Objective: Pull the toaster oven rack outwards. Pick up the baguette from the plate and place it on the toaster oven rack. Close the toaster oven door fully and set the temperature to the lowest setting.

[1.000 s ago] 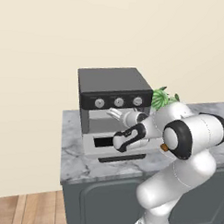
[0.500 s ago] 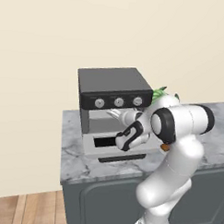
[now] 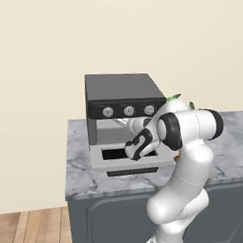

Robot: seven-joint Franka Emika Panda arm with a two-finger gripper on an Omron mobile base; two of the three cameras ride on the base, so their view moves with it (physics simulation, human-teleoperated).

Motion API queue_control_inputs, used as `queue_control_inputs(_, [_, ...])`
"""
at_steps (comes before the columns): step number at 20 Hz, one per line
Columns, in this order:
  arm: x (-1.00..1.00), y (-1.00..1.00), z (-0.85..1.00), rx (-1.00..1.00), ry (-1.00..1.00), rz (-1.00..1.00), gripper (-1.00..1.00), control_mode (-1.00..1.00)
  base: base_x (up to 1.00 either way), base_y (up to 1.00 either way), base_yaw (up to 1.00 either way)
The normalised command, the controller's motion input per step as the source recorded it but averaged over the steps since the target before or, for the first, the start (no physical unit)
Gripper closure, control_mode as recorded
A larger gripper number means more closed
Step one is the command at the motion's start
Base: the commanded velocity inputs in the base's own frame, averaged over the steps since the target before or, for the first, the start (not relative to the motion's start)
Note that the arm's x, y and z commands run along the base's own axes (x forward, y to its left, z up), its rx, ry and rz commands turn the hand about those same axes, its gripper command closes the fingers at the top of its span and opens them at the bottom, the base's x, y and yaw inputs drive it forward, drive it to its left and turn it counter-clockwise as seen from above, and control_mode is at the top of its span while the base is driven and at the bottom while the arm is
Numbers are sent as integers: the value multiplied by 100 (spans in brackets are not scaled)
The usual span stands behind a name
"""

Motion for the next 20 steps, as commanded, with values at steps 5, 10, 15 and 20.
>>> queue_control_inputs(5, [29,10,-16,0,0,0,100,-100,0,0,0])
queue_control_inputs(10, [19,6,-15,0,0,0,100,-100,0,0,0])
queue_control_inputs(15, [3,1,-20,0,0,-2,100,-100,0,0,0])
queue_control_inputs(20, [0,6,-26,0,4,-4,100,-100,0,0,0])
